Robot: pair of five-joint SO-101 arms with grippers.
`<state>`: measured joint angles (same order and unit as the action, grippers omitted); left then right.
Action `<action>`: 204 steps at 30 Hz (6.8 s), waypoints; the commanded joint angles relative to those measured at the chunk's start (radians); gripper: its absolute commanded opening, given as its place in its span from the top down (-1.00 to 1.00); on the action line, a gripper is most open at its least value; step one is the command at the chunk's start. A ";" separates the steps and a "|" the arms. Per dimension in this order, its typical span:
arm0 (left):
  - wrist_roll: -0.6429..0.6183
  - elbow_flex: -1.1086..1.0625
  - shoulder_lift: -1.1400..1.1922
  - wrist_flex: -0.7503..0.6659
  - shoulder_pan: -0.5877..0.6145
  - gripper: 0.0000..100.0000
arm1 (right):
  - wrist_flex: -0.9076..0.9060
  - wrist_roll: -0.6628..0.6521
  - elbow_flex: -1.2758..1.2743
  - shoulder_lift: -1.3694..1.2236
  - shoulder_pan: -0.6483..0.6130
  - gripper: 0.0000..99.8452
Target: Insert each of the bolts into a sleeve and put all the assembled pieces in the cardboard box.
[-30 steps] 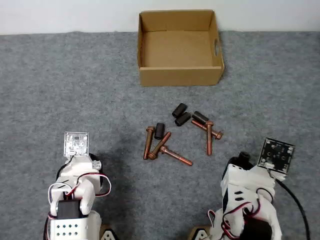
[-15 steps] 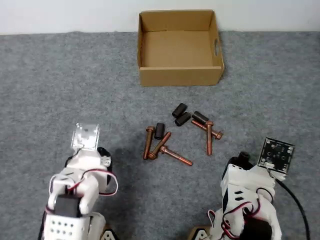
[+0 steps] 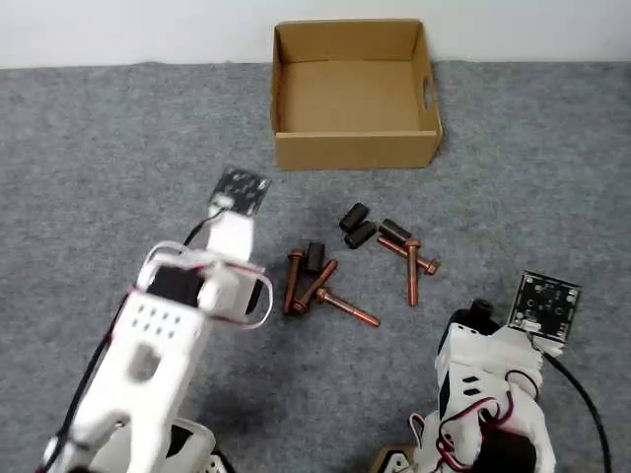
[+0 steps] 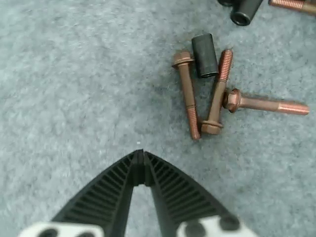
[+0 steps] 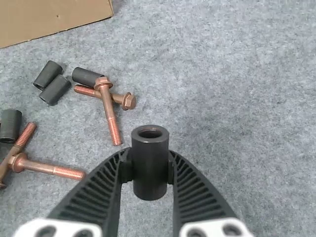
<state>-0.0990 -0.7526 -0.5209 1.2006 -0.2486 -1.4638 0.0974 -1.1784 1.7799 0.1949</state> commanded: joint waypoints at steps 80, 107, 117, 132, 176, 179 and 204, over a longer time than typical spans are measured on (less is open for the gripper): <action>0.015 0.189 -0.117 0.203 -0.095 0.99 | 0.013 0.005 0.014 0.036 0.002 0.98; -0.310 -0.427 -1.295 -0.172 -0.103 0.99 | 0.203 -0.141 0.006 0.024 -0.754 0.98; -0.509 -0.433 -1.289 -0.362 -0.152 0.99 | 0.321 -0.262 -0.075 0.024 -0.909 0.98; -0.540 -0.495 -1.284 -0.361 -0.301 0.99 | 0.406 -0.333 -0.091 0.024 -0.958 0.98; -0.259 -0.392 -1.289 0.003 -0.315 0.72 | 0.397 -0.333 -0.100 0.025 -0.951 0.98; -0.256 -0.358 -1.289 0.000 -0.262 1.00 | 0.372 -0.333 -0.115 0.024 -0.951 0.98; 0.063 -0.929 -1.289 -0.143 0.305 0.99 | 0.348 0.037 0.393 -0.582 -0.518 0.98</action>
<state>-0.0591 -1.6686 -1.8036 1.1024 0.0338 -1.1769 0.1204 -0.9436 1.3426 -0.3345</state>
